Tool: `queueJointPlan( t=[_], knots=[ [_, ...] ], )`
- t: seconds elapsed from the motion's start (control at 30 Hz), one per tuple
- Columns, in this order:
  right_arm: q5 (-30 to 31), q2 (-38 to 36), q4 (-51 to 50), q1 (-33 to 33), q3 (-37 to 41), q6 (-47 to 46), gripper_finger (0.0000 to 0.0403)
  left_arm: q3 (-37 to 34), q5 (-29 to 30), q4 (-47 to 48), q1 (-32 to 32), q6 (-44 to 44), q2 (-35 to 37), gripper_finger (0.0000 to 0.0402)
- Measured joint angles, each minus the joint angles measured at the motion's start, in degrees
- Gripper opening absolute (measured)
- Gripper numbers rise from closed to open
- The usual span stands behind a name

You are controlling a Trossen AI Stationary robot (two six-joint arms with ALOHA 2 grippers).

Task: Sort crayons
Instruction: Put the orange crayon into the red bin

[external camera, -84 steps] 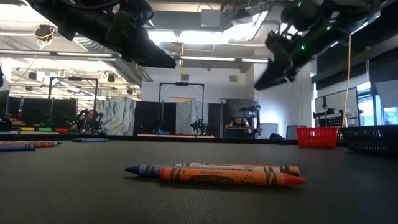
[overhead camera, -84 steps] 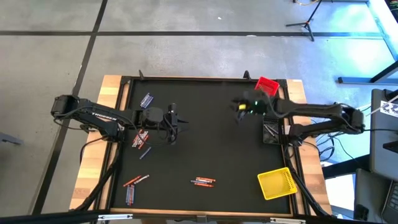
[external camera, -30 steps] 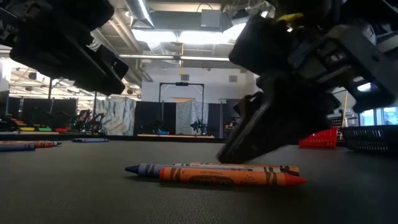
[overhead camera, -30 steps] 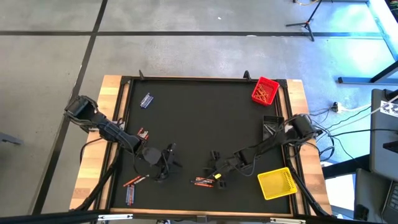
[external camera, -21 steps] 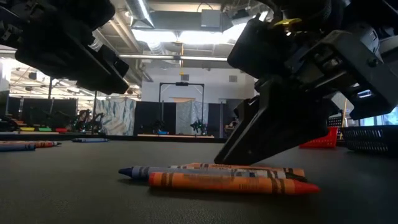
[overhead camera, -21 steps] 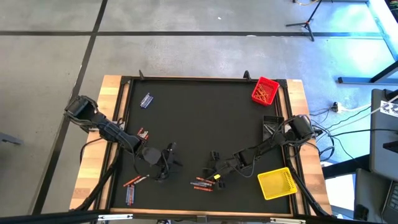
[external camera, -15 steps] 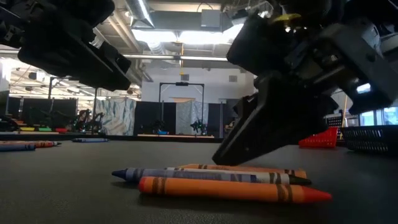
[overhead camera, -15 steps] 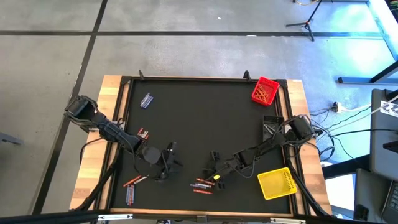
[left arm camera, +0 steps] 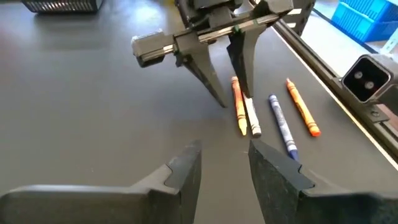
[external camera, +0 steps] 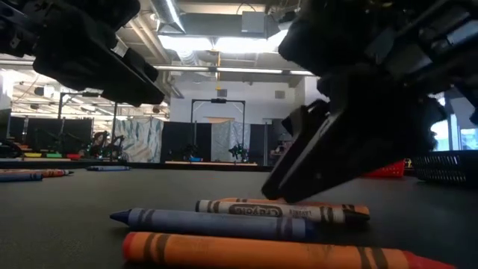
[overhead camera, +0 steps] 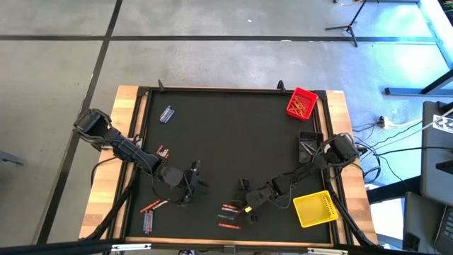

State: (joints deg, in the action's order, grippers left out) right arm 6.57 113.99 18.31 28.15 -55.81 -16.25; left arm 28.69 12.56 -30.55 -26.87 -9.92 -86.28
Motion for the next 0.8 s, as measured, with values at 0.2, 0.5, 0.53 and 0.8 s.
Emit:
queueJointPlan(
  t=[0.2,0.5,0.53,0.8],
  knots=[
    [2.0,0.3,-0.6,0.0,0.0,0.1,0.0149,0.0,0.0,-0.3,0.2,0.5,0.0,0.0126],
    [2.9,0.3,-1.4,-0.1,0.0,0.1,0.0148,0.0,0.0,-0.5,0.3,1.5,0.0,0.0126],
    [2.9,0.3,-1.6,-0.1,0.0,0.1,0.0145,0.0,0.0,-0.5,0.3,1.5,0.0,0.0126],
    [3.5,0.5,-3.5,-0.5,-0.1,0.0,0.0058,0.0,0.0,-0.5,0.3,1.5,0.0,0.0126]
  ],
)
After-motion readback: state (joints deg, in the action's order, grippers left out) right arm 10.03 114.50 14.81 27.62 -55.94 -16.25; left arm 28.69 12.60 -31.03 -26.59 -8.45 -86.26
